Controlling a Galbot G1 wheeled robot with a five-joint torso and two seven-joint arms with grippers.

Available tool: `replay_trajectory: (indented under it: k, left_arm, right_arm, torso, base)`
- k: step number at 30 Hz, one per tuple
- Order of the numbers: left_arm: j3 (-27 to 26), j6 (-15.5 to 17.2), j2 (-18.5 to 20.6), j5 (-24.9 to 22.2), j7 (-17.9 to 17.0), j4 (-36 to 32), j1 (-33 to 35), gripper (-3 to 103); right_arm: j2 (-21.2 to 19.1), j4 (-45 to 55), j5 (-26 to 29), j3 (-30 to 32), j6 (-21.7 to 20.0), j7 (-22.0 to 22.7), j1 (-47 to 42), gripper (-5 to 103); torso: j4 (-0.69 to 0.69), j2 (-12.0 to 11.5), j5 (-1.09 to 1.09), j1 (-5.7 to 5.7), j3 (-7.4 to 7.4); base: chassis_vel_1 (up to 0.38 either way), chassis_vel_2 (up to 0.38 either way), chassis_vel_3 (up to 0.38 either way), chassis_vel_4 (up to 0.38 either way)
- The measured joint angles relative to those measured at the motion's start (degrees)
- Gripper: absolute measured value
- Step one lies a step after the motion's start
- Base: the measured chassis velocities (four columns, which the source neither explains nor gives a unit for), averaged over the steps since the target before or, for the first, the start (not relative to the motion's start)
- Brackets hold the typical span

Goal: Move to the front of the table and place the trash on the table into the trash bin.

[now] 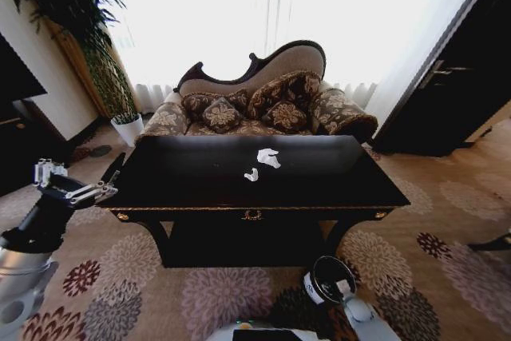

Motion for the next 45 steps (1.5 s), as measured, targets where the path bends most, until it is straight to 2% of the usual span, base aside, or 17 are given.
replay_trajectory:
  k: [1, 6, 12, 15, 16, 20, 22, 25, 30, 35, 39, 45]
  left_arm:
    - [0.2, 0.0, -0.1, 0.0, 0.0, 0.0, -0.1, 100]
    - [1.7, 0.0, -0.8, 0.5, 0.0, -0.2, -0.5, 100]
    - [2.0, -0.2, -0.9, 0.6, 0.0, -0.3, -0.6, 100]
    - [1.9, -0.3, -0.8, 0.4, 0.0, -0.5, -0.6, 100]
    - [1.9, -0.3, -0.8, 0.4, 0.0, -0.5, -0.6, 100]
    - [1.4, -0.4, -0.8, -0.2, 0.1, -0.8, -0.3, 100]
    - [1.2, -0.5, -0.8, -0.5, 0.1, -0.8, -0.2, 100]
    - [0.7, -0.6, -0.7, -0.9, 0.1, -0.8, -0.1, 100]
    - [0.7, -0.7, -0.7, -1.2, 0.1, -1.1, -0.2, 100]
    - [0.7, -0.4, -0.6, -1.4, 0.0, -1.6, -0.2, 100]
    - [0.5, -0.4, -0.5, -1.7, 0.0, -1.6, -0.2, 100]
    - [0.2, -0.3, -0.3, -2.0, 0.0, -1.4, -0.4, 100]
  right_arm:
    - [0.0, 1.6, 0.0, 0.0, 0.7, -1.0, -1.1, 89]
    - [-0.5, 6.9, 0.2, 0.2, 5.5, -5.2, -5.6, 99]
    - [0.1, 11.8, 1.1, 0.5, 7.7, -8.5, -9.4, 100]
    - [1.5, 16.9, 1.5, 0.6, 8.6, -12.3, -11.5, 100]
    - [1.5, 16.9, 1.5, 0.6, 8.6, -12.3, -11.5, 100]
    - [2.6, 23.8, 3.1, 0.6, 9.9, -18.3, -14.4, 100]
    - [2.7, 25.2, 3.6, 0.6, 10.2, -19.5, -15.1, 100]
    - [2.9, 28.8, 5.0, 0.9, 12.4, -24.8, -17.1, 100]
    - [2.6, 31.4, 6.6, 1.3, 15.3, -28.3, -18.9, 100]
    - [2.0, 34.2, 9.1, 1.9, 19.1, -34.7, -20.6, 100]
    - [1.9, 36.2, 10.9, 1.9, 20.3, -37.4, -21.1, 100]
    - [2.2, 43.8, 14.6, 2.0, 20.3, -38.0, -23.0, 100]
  torso:
    - [-0.01, 0.0, 0.00, 0.00, 0.00]
    - [-0.02, 0.0, 0.00, 0.00, 0.00]
    - [-0.02, 0.0, -0.01, 0.00, 0.00]
    - [0.00, 0.0, 0.00, 0.00, 0.00]
    - [0.00, 0.0, 0.00, 0.00, 0.00]
    - [-0.01, 0.0, -0.01, 0.00, 0.00]
    - [-0.01, 0.0, -0.01, 0.00, 0.00]
    - [-0.01, 0.0, -0.01, 0.00, 0.00]
    - [-0.01, 0.0, -0.01, 0.00, 0.00]
    - [-0.01, 0.0, 0.00, 0.00, 0.00]
    - [-0.01, 0.0, 0.00, 0.00, 0.00]
    - [-0.01, 0.0, -0.01, 0.00, 0.00]
  base:
    - [0.000, 0.000, 0.000, 0.000]
    - [0.000, 0.000, 0.000, 0.000]
    - [0.000, 0.000, 0.000, 0.000]
    - [0.000, 0.000, 0.000, 0.000]
    - [0.000, 0.000, 0.000, 0.000]
    - [0.000, 0.000, 0.000, 0.000]
    - [0.000, 0.000, 0.000, 0.000]
    - [0.000, 0.000, 0.000, 0.000]
    - [0.000, 0.000, 0.000, 0.000]
    - [0.000, 0.000, 0.000, 0.000]
    - [0.000, 0.000, 0.000, 0.000]
    - [0.000, 0.000, 0.000, 0.000]
